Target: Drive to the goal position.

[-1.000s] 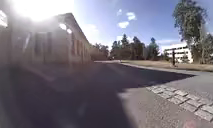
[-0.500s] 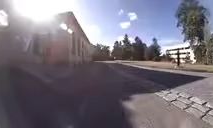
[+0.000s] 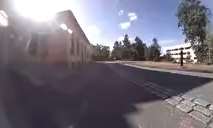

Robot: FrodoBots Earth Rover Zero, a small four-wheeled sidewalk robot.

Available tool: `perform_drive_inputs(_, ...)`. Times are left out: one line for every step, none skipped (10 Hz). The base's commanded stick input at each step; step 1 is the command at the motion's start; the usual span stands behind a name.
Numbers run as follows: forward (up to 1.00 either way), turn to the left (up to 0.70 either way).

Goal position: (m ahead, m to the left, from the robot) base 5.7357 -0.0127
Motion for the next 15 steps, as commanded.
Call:
perform_drive_inputs(0.7,0.0)
perform_drive_inputs(0.7,0.0)
perform_drive_inputs(0.7,0.0)
perform_drive_inputs(0.7,0.0)
perform_drive_inputs(0.7,0.0)
perform_drive_inputs(0.7,0.0)
perform_drive_inputs(0.7,0.0)
perform_drive_inputs(0.7,0.0)
perform_drive_inputs(0.7,0.0)
perform_drive_inputs(0.7,0.0)
perform_drive_inputs(0.7,0.0)
perform_drive_inputs(0.7,0.0)
perform_drive_inputs(0.7,0.0)
perform_drive_inputs(0.7,0.0)
perform_drive_inputs(0.7,0.0)
